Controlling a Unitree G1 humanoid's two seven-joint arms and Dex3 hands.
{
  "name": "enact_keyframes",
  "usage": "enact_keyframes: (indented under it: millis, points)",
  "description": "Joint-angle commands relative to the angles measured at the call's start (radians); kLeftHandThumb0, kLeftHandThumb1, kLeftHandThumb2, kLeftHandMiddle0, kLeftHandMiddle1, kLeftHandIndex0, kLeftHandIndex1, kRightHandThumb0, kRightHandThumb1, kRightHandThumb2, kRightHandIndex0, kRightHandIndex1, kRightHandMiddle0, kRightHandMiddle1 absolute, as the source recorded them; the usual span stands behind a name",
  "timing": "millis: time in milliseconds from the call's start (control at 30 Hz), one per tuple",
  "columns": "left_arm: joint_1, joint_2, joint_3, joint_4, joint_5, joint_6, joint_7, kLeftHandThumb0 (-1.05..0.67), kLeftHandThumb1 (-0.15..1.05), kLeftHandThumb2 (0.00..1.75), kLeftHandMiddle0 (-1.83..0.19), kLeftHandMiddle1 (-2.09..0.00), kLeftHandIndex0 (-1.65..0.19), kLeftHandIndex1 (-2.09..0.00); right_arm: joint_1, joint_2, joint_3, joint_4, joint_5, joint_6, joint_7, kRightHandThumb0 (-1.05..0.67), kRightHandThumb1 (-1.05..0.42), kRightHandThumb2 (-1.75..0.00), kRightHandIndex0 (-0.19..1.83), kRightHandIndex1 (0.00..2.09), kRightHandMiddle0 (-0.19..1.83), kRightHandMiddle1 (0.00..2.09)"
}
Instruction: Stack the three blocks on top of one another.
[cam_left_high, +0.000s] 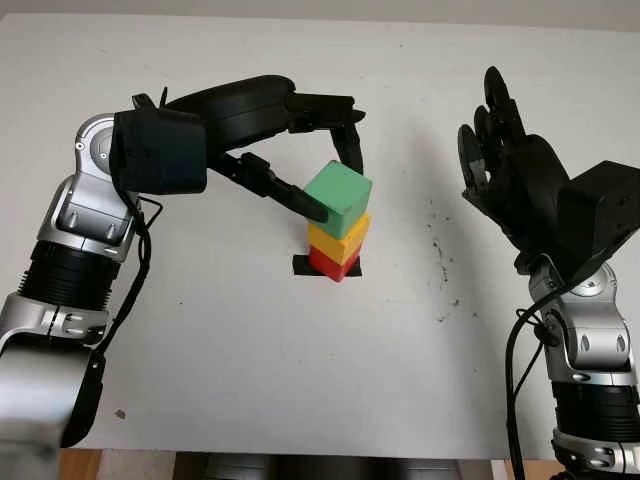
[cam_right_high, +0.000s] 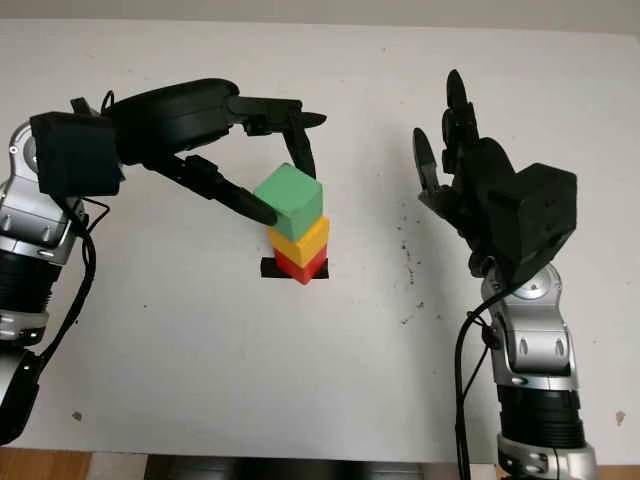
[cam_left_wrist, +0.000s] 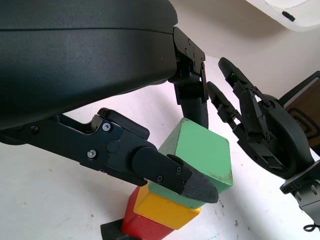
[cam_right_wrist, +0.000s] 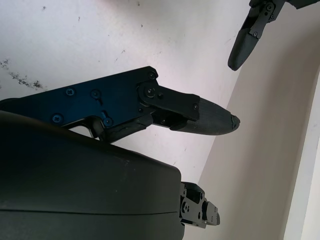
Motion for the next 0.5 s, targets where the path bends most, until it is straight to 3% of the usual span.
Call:
enact_keyframes:
  millis: [0,467]
  points:
    - [0.004,-0.004,-0.001,-0.015,-0.007,0.001,-0.001,-0.54,1.05,0.14,-0.15,-0.05,-0.33,-1.58,0.014,0.004,-0.001,-0.016,0.004,-0.001,0.002,-0.62,-1.05,-0.65,-0.18,0.05,-0.17,0.05]
    - [0.006,-0.015,-0.001,-0.019,-0.006,0.011,0.005,-0.55,1.05,0.14,-0.15,-0.05,-0.34,-1.61,0.015,0.016,-0.008,-0.017,0.021,0.003,-0.001,-0.61,-1.05,-0.65,-0.19,0.05,-0.17,0.05]
